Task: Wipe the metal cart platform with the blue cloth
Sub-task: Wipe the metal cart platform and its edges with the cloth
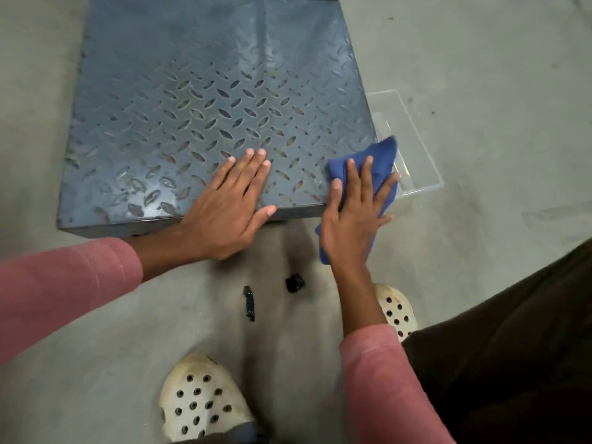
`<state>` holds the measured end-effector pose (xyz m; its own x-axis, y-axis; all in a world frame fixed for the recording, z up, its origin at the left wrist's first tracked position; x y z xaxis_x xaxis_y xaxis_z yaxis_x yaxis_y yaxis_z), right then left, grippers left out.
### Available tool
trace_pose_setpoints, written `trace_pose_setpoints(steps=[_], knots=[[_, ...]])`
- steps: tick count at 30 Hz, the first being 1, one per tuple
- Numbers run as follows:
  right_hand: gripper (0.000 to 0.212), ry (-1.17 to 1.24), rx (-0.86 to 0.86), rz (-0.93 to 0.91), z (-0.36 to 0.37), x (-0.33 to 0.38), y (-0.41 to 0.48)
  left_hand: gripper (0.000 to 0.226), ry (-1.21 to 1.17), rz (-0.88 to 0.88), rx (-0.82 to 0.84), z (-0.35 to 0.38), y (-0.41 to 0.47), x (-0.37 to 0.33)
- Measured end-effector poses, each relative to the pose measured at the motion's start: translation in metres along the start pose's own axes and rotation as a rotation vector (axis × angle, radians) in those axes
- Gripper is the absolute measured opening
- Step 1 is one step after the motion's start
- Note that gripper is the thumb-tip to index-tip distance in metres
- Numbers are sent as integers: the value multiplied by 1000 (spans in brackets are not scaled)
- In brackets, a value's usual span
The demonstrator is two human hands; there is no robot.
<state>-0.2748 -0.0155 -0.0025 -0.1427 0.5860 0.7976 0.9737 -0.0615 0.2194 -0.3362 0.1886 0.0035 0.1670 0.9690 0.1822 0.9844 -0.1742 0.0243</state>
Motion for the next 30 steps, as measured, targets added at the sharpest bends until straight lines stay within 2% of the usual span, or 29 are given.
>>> trace_pose_setpoints(steps=[6,12,15,18,22,25,27,30], knots=[[43,-71,-50,-101,24,-5,-12,78,-135,-165,36,3,-21,10],[47,-24,28,-155,51,27,-39,71,40,-288,22,10,-54,40],[50,-30,120,-168,69,51,-58,69,32,-388,9,13,-70,47],[52,-56,241,-209,91,78,-79,62,-9,-495,-70,18,-89,54],[55,-123,480,-408,113,108,-101,55,-116,-602,-222,29,-120,65],[54,-181,614,-584,107,104,-83,54,-137,-633,-254,31,-137,69],[52,-217,589,-650,89,83,-58,54,-152,-663,-269,32,-144,70],[45,-245,362,-506,50,41,-18,52,-200,-695,-319,36,-150,71]])
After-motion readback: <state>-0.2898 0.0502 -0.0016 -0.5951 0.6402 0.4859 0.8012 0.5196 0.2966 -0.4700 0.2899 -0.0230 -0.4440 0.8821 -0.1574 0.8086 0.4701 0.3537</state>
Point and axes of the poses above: each hand's wrist, its own y-axis towards the middle knuckle, its own z-axis out of the palm, x = y × z, the point moved 2 cm from there along y, towards the middle knuckle, and after that the axes turned 14 degrees about y, right-handed, at the moved point
